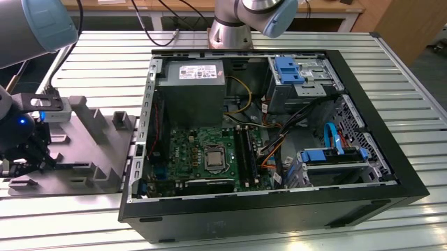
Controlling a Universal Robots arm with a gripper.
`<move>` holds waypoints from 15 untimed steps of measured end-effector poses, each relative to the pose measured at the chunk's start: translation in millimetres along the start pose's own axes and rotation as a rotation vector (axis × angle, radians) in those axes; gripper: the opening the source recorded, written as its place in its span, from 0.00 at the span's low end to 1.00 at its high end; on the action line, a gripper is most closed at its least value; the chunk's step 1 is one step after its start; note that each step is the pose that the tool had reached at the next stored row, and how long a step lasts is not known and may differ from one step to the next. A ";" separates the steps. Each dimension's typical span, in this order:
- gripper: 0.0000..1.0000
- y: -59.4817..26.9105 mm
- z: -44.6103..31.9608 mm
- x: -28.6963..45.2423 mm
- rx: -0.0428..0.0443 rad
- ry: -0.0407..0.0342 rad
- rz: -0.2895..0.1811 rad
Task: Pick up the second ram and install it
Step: 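Pick up the second ram and move it above second insertion slot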
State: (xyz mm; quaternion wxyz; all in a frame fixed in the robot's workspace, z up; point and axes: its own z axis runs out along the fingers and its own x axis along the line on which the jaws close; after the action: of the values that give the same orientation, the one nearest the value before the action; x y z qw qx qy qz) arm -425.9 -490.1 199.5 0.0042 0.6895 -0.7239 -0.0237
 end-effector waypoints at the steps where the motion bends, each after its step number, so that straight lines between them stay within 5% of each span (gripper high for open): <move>1: 0.12 0.0 0.0 0.0 0.0000 0.0000 0.000; 8: 0.12 0.1 -3.4 -0.1 0.0000 0.0000 0.000; 15: 0.12 0.7 -17.2 -0.5 0.0000 0.0000 0.000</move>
State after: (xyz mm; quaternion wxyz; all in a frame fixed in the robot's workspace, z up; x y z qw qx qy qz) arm -425.9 -490.1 216.7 0.0042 0.6895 -0.7239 -0.0237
